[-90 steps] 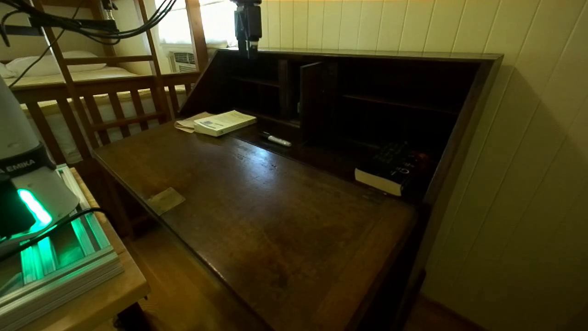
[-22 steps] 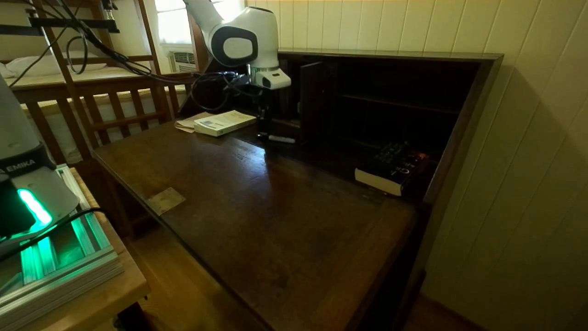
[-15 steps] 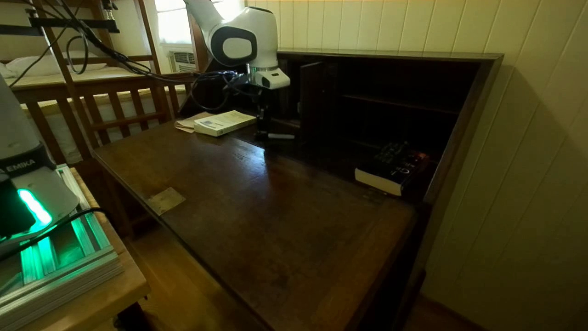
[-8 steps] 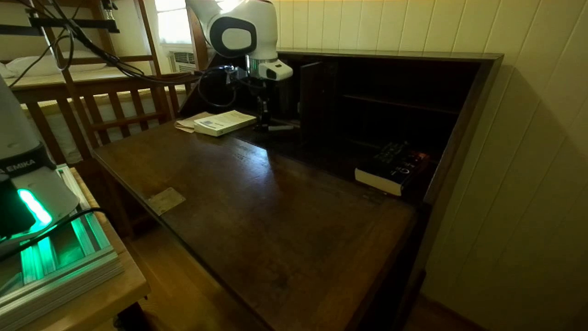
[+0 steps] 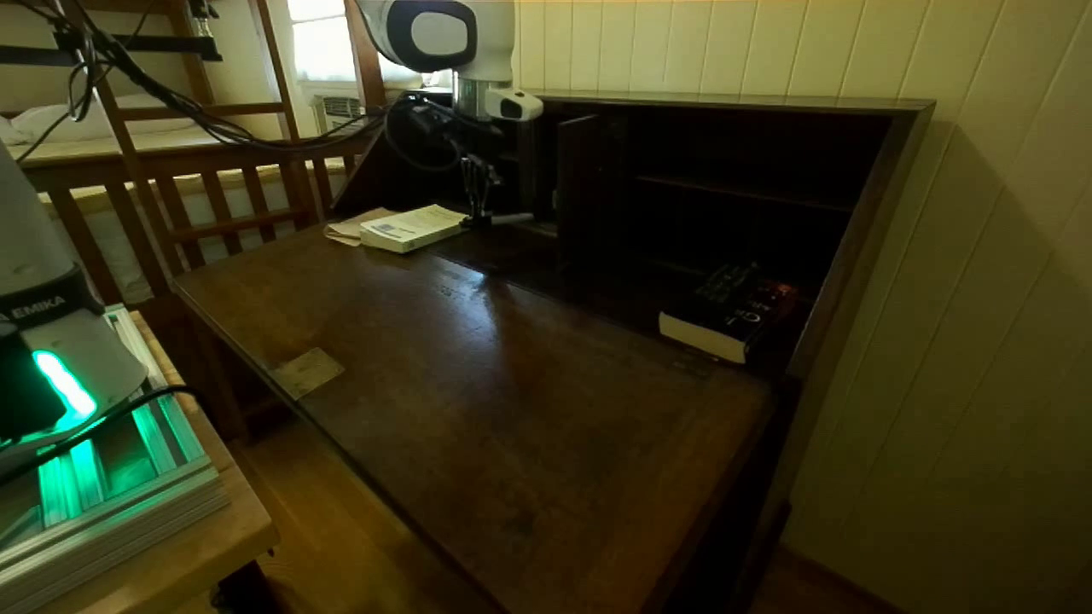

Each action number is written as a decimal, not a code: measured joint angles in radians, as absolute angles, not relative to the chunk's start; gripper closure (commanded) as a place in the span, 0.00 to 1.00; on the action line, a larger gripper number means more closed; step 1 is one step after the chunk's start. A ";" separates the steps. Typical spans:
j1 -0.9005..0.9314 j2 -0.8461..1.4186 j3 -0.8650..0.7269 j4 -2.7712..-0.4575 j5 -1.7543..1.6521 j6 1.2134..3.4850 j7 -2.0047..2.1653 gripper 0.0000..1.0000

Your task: Put the marker inside the paper cup, pick up the paper cup and put it at the top

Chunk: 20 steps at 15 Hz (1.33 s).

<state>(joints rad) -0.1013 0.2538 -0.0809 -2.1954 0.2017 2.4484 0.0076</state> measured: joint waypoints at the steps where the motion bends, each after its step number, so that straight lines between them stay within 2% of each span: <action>1: -0.101 0.249 -0.081 -2.195 0.187 2.437 -0.002 0.94; 7: -0.097 0.232 -0.082 -2.178 0.067 2.335 -0.009 0.94; 20: 0.019 0.235 -0.075 -2.034 -0.469 2.030 0.051 0.94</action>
